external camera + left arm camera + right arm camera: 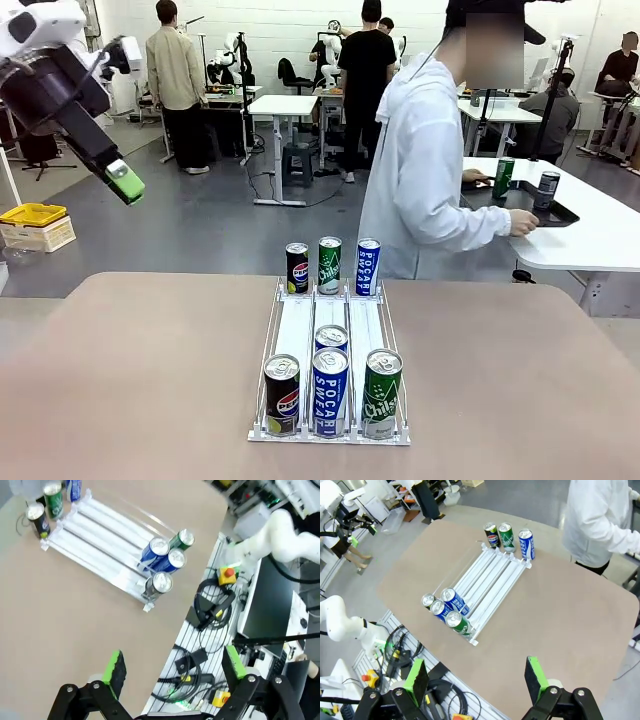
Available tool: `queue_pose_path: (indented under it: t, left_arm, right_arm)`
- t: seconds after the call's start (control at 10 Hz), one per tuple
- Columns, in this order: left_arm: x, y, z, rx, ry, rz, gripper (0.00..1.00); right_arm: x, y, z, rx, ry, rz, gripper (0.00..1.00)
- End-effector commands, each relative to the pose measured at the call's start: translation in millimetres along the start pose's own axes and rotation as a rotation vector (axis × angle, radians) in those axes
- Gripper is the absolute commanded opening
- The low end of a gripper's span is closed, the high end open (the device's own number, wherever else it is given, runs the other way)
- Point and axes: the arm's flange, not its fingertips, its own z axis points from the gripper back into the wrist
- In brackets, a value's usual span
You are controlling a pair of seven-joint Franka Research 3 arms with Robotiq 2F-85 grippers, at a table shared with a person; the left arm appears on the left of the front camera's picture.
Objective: Retrieve and hand over the desired beverage to the person.
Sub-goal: Place the picked can on the Handle tray extended by the person.
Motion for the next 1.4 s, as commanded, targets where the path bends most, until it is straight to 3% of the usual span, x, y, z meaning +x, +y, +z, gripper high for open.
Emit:
queue_pose_path:
  t: [0.0, 0.5, 0.8, 1.3]
  left_arm:
    - [-15, -16, 10, -0.025, -0.121, -0.015, 1.0]
    - [-63, -71, 31, 0.197, -0.42, -0.007, 1.0]
    - [-83, -59, 43, 0.18, -0.433, -0.004, 1.0]
    - [-81, -68, 48, 0.195, -0.431, 0.004, 1.0]
  right_arm:
    - [-1, 0, -1, 0.01, -0.002, 0.004, 1.0]
    - [-1, 0, -1, 0.01, -0.002, 0.004, 1.0]
    - [-1, 0, -1, 0.01, -0.002, 0.004, 1.0]
    - [-1, 0, -1, 0.01, -0.002, 0.004, 1.0]
